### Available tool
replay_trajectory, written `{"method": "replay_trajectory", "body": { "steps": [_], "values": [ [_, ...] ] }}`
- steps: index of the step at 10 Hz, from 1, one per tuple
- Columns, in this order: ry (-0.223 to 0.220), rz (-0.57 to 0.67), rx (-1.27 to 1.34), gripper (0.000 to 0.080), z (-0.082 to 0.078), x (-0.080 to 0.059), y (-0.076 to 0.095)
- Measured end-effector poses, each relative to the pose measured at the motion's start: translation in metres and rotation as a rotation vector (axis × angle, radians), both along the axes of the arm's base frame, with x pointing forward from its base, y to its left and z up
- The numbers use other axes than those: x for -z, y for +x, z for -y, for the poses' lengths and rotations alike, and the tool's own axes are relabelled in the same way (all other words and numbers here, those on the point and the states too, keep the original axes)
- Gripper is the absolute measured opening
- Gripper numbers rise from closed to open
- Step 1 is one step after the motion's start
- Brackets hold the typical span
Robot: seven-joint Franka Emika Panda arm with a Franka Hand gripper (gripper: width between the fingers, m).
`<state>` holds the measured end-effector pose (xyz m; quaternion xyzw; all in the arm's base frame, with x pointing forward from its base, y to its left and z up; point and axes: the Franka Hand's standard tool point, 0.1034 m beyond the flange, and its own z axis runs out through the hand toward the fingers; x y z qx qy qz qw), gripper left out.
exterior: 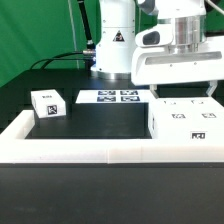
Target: Assemble cabinet
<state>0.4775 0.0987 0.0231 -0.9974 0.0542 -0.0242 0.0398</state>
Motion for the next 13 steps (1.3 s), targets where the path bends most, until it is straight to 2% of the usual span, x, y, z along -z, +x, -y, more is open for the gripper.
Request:
{"method": "replay_trajectory", "body": {
  "steps": [2, 4, 11, 13],
  "values": [
    [0.002, 0.022, -0.017, 0.0797, -0.0015, 0.0116, 0.0008],
    [-0.002, 0.038, -0.045, 0.0797, 0.0040, 0.0156, 0.0039],
    [-0.004, 0.042, -0.057, 0.0797, 0.0048, 0.0158, 0.0048],
    [-0.016, 0.054, -0.067, 0.0797, 0.0043, 0.0160, 0.0066]
  ]
}}
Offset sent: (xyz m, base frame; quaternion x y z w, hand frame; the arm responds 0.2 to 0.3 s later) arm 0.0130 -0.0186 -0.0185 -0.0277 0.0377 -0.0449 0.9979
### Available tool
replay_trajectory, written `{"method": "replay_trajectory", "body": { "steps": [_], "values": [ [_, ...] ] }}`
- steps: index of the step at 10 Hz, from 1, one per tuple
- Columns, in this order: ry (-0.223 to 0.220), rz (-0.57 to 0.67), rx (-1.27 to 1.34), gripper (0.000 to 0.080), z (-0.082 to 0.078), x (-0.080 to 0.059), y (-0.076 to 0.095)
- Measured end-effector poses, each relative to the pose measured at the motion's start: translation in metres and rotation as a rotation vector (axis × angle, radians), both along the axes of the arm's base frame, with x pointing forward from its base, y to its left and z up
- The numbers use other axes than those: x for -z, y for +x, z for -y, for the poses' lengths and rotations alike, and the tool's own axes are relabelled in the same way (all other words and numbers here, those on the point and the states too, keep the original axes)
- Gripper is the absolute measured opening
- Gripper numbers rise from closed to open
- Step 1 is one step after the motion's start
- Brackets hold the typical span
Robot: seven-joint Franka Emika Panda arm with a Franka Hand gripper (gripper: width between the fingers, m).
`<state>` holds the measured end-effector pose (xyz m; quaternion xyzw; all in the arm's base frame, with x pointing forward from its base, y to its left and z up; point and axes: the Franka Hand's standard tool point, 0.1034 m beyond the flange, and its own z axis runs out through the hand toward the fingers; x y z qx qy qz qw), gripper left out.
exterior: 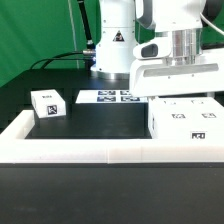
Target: Assemble cabinet
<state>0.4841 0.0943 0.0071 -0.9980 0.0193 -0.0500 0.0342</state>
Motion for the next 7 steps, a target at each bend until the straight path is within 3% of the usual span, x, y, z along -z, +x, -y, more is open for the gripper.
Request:
{"method": "replay_trajectory", "body": {
  "steps": [7],
  "values": [
    [-0.019, 0.037, -0.082, 0.0797, 0.018, 0.002, 0.014]
  ]
}}
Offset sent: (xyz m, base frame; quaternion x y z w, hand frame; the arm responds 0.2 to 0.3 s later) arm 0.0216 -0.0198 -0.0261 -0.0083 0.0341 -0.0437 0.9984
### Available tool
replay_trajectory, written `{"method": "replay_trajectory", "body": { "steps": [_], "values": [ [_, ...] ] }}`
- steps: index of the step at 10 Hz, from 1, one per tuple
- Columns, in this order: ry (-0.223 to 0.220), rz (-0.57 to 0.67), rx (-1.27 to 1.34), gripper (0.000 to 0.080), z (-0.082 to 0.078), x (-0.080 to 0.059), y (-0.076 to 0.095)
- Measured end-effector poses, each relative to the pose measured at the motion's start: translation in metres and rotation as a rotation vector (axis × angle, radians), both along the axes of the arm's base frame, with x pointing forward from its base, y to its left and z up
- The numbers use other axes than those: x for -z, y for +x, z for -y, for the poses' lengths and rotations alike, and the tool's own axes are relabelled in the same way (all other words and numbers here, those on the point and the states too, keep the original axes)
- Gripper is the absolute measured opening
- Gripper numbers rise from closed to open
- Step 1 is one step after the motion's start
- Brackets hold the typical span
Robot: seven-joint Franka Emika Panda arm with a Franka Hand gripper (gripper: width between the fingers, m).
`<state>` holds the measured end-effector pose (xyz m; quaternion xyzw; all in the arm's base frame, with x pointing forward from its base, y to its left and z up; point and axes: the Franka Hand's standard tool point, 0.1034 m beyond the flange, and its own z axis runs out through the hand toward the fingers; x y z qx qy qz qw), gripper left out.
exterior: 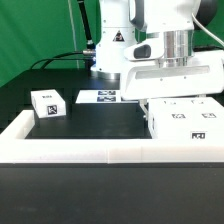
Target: Assemble cabinet
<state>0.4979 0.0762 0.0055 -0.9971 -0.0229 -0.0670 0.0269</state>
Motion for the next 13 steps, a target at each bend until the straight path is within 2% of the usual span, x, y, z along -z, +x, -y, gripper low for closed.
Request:
{"method": "replay_trajectory", "body": {
  "steps": [2, 6, 7, 8, 9, 13],
  "values": [
    [0.000, -0.001, -0.004, 0.0797, -0.0009, 0.0007, -0.0005],
    [0.001, -0.001, -0.014, 0.0256, -0.0042, 0.0007, -0.0011],
    [0.000, -0.001, -0.020, 0.0256, -0.0049, 0.0009, -0.0015],
    [0.000, -0.002, -0.030, 0.0082, -0.0090, 0.0010, -0.0024],
    [-0.003, 0.000, -0.055, 0.0026, -0.0097, 0.0010, -0.0026],
    [-0.003, 0.000, -0.057, 0.0002, -0.0098, 0.0011, -0.0026]
  ]
}}
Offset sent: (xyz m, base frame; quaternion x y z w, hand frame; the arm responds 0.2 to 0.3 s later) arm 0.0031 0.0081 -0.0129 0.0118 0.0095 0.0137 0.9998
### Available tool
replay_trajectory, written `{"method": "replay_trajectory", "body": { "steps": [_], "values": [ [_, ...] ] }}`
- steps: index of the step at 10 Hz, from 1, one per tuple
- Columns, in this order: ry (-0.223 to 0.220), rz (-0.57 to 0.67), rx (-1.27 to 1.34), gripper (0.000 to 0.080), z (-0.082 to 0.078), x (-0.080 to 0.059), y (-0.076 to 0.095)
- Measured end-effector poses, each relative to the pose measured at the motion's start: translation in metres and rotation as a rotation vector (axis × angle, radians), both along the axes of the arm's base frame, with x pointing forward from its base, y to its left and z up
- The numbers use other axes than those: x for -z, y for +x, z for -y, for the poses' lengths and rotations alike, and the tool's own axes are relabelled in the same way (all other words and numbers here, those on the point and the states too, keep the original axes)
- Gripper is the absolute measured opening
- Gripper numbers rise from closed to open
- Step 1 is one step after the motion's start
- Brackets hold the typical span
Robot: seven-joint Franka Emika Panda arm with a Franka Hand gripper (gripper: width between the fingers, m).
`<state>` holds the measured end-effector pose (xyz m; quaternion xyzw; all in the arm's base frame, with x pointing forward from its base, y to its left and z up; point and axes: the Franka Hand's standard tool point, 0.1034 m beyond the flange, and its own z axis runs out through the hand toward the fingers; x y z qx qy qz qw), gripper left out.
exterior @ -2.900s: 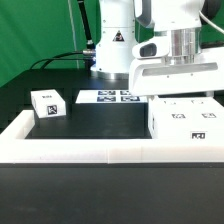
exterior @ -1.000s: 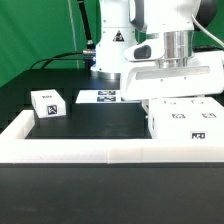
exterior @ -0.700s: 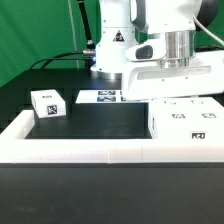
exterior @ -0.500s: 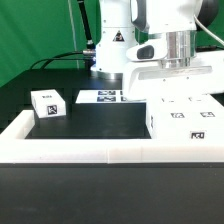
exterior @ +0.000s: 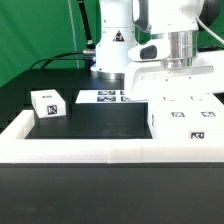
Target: Assemble cabinet
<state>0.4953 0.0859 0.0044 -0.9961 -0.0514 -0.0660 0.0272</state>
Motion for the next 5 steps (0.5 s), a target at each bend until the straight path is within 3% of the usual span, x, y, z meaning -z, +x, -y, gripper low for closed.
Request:
{"method": "replay_trajectory", "body": {
  "steps": [2, 5],
  "values": [
    [-0.009, -0.027, -0.027, 0.0002, 0.003, -0.008, 0.001],
    [-0.022, -0.065, -0.047, 0.0002, 0.006, -0.044, 0.008]
  ]
}}
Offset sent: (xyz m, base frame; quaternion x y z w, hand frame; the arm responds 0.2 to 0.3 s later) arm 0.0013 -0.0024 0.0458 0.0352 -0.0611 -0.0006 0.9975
